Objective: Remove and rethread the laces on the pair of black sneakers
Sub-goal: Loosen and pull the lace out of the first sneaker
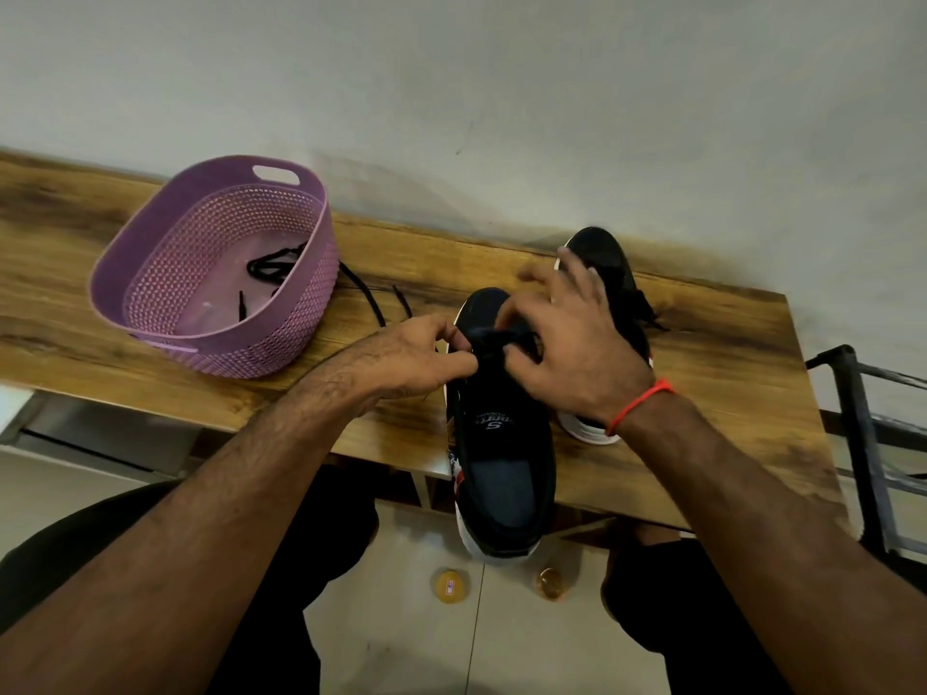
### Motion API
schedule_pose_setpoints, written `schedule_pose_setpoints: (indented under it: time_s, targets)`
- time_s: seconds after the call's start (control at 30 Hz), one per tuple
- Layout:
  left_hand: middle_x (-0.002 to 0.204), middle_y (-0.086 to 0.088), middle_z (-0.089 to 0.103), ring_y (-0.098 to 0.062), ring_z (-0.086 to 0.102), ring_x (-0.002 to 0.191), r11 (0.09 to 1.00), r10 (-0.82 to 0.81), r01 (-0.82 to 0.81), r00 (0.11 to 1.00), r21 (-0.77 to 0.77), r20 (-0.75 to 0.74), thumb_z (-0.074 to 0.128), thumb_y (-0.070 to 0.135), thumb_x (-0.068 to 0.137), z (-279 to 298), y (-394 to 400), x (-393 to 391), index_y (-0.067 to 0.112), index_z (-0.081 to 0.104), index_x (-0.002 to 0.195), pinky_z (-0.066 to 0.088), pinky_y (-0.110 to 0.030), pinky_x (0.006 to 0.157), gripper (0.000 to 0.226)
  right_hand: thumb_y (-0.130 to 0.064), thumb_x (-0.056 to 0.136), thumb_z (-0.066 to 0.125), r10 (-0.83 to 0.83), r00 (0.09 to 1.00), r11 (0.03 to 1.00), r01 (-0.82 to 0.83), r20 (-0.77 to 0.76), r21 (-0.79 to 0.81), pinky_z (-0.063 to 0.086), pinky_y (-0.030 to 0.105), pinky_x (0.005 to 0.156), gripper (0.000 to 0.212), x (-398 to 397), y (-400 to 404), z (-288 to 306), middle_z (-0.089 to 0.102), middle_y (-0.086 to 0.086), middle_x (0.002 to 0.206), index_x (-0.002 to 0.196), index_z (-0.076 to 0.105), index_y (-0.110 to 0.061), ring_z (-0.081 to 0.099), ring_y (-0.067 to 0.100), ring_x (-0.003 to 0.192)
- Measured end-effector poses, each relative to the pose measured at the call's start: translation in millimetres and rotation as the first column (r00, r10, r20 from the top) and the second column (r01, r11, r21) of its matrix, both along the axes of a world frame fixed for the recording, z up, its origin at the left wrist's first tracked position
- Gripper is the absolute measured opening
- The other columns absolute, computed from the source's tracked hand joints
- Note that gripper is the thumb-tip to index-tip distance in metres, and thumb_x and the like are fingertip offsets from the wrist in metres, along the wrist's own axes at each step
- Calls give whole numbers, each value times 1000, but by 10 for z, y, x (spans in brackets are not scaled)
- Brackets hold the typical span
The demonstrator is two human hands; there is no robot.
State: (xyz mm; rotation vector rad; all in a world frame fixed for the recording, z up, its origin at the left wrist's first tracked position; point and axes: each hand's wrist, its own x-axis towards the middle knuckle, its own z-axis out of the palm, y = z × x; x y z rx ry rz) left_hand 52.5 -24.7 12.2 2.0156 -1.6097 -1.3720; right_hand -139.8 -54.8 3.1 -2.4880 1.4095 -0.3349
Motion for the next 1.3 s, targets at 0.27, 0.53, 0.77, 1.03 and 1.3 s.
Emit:
schedule_pose_setpoints:
  time_s: [0.27,0.53,0.77,1.03,1.3]
  targets:
    - [112,3,60,-12,55,97,1000,14,-14,999,12,30,67,39,88,-21,-19,14,35,57,118,43,-31,74,32,-40,94,59,62,979,998,-59,-194,20,-2,56,122,20,134,80,-148,34,-1,155,108,66,-28,1,29,152]
    - [169,0,-12,-30,-22,153,989,-137,147,955,-20,262,64,46,90,-40,-47,9,42,8,159,3,-67,119,89,-22,78,59,-358,842,907,417,403,-65,36,24,81,13,-191,-233,164,62,11,95,79,58,-9,56,28,100]
    - [169,-3,-14,-31,-24,152,979,-190,203,935,-15,298,59,46,93,-80,-73,-9,44,8,159,-6,-66,116,83,-44,86,61,36,988,999,-36,-149,3,-3,60,121,33,74,36,-44,23,3,158,114,57,-29,-7,32,152]
    - [170,-3,-7,-33,-16,154,980,-186,196,943,-11,275,57,46,93,-122,-78,-7,46,16,158,-4,-66,119,77,-47,91,60,63,976,993,-39,-209,115,-5,62,120,29,77,24,-91,19,-3,161,117,60,-34,-9,30,152]
    - [170,-1,-4,-34,-10,155,978,-196,209,937,-17,289,57,51,93,-131,-77,13,47,16,157,4,-65,121,76,-22,79,68,-81,968,997,81,237,10,38,30,103,9,38,-64,2,65,8,115,76,64,-15,54,28,120]
